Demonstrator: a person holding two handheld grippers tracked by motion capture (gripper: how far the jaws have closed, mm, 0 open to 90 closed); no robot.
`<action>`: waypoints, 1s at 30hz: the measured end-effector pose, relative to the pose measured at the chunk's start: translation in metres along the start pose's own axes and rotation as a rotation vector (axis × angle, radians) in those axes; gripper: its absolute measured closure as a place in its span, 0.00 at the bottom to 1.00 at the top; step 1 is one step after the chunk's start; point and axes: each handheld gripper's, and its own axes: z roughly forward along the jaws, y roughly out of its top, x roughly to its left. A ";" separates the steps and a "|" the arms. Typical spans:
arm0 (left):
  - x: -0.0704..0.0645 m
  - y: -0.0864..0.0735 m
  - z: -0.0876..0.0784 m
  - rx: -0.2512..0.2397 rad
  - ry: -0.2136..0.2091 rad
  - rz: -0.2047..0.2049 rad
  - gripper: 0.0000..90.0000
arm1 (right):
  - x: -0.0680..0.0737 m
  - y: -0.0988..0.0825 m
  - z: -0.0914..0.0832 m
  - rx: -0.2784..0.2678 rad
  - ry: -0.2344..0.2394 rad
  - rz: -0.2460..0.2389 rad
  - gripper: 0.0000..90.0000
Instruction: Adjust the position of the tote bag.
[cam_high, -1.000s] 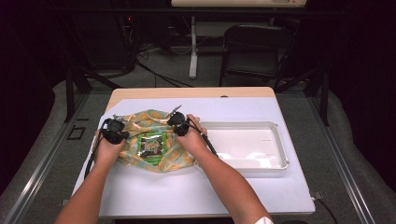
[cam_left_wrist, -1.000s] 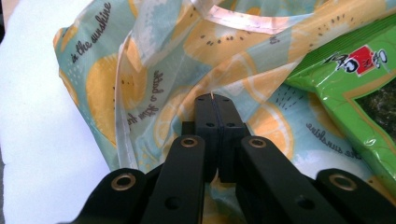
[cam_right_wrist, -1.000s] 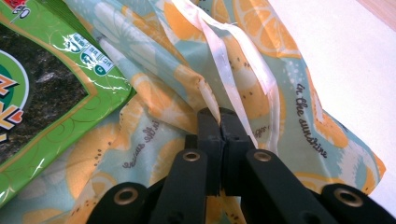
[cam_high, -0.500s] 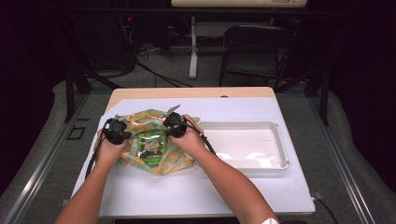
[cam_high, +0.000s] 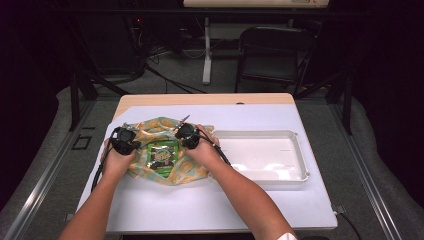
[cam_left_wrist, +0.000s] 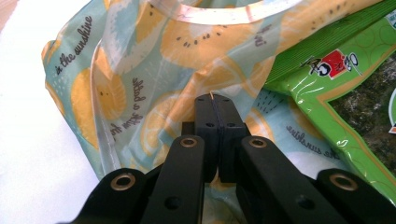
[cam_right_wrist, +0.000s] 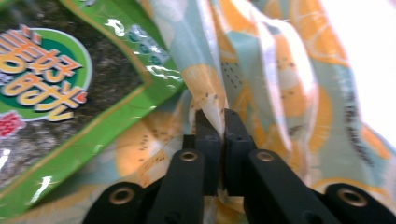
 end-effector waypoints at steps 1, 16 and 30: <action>0.000 0.000 0.000 0.003 0.001 -0.001 1.00 | 0.000 0.000 0.000 -0.006 -0.015 0.009 0.99; 0.003 -0.001 0.005 0.004 -0.005 -0.005 1.00 | -0.009 0.001 0.006 0.036 -0.112 0.100 0.99; 0.008 -0.002 0.010 -0.003 -0.012 -0.043 1.00 | -0.013 -0.001 0.012 0.056 -0.070 0.115 0.98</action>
